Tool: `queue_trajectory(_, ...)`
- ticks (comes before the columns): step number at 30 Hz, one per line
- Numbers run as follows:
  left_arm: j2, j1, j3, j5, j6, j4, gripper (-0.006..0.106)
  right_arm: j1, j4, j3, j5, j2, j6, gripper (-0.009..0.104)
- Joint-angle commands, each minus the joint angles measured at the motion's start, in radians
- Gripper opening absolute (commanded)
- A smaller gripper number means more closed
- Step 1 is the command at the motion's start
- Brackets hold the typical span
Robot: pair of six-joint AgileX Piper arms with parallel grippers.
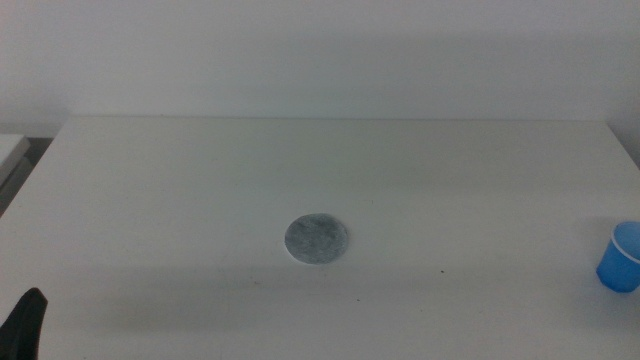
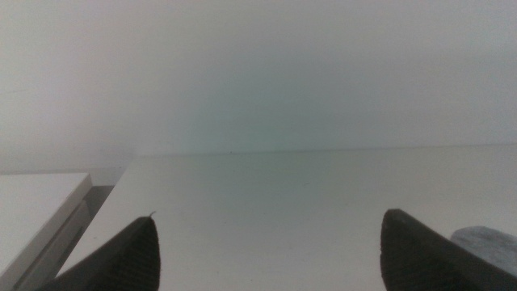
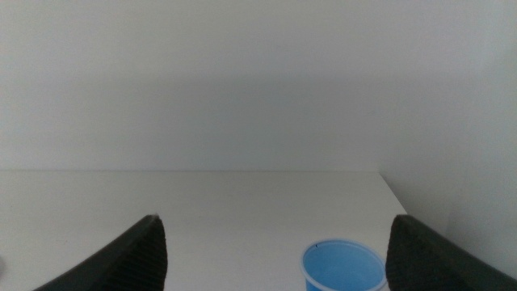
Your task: Place an empty cup on a cup mat.
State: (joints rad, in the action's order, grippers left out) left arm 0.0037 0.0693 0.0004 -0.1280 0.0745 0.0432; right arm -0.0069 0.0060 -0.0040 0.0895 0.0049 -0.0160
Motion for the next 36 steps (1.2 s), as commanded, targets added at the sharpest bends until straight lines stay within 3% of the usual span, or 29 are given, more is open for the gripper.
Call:
queue_trajectory(1, -0.004, 0.001, 0.000, 0.012, 0.003, 0.002, 0.094, -0.005, 0.000, 0.004, -0.008, -0.005, -0.004, 0.093)
queue_trajectory(6, -0.004, 0.001, 0.000, 0.012, 0.003, 0.002, 0.094, -0.005, 0.001, -0.093, 0.027, 0.051, 0.001, 0.093)
queue_trajectory(12, -0.004, 0.001, 0.000, 0.012, 0.003, 0.002, 0.094, -0.005, -0.071, -0.384, 0.274, 0.349, -0.007, 0.093)
queue_trajectory(16, -0.004, 0.001, 0.000, 0.012, 0.003, 0.002, 0.094, -0.005, -0.045, -0.622, 0.594, 0.591, 0.039, 0.093)
queue_trajectory(19, -0.004, 0.001, 0.000, 0.012, 0.003, 0.002, 0.094, -0.005, 0.013, -0.780, 0.839, 0.758, 0.071, 0.093)
queue_trajectory(21, -0.004, 0.001, 0.000, 0.012, 0.003, 0.002, 0.094, -0.005, 0.044, -0.854, 0.913, 0.832, 0.071, 0.093)
queue_trajectory(25, -0.004, 0.001, 0.000, 0.012, 0.003, 0.002, 0.094, -0.005, 0.085, -0.934, 0.857, 0.949, 0.071, 0.093)
queue_trajectory(32, -0.004, 0.001, 0.000, 0.012, 0.003, 0.002, 0.094, -0.005, 0.101, -0.934, 0.561, 1.050, 0.071, 0.093)
queue_trajectory(36, -0.004, 0.001, 0.000, 0.012, 0.003, 0.002, 0.094, -0.005, 0.128, -0.934, 0.511, 1.062, 0.071, 0.093)
